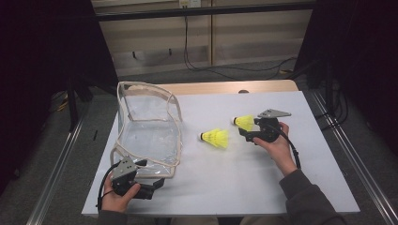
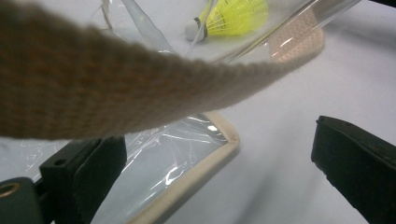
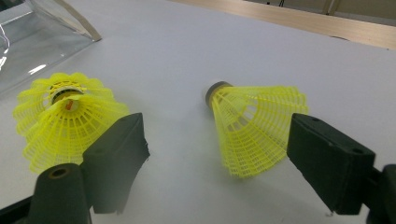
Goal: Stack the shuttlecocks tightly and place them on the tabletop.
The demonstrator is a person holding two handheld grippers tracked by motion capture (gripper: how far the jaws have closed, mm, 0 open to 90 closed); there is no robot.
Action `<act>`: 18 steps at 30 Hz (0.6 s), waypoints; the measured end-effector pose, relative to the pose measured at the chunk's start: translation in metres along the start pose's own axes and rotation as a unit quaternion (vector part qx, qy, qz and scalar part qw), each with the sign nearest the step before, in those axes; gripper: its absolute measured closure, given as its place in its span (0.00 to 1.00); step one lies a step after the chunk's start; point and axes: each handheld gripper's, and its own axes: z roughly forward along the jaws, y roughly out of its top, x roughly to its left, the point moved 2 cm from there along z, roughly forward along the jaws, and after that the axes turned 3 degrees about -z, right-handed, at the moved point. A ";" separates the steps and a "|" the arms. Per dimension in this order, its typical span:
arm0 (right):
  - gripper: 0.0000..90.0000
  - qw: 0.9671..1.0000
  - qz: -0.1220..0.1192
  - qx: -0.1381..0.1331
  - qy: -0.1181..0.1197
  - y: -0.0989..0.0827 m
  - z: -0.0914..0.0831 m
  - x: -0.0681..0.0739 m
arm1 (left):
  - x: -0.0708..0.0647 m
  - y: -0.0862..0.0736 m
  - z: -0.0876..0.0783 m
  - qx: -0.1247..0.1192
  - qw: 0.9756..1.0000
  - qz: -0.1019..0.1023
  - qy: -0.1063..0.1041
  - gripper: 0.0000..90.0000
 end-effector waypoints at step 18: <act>0.27 1.000 0.003 0.004 0.000 -0.003 0.007 -0.002 | 0.001 0.000 -0.001 -0.002 1.000 -0.001 0.003 0.04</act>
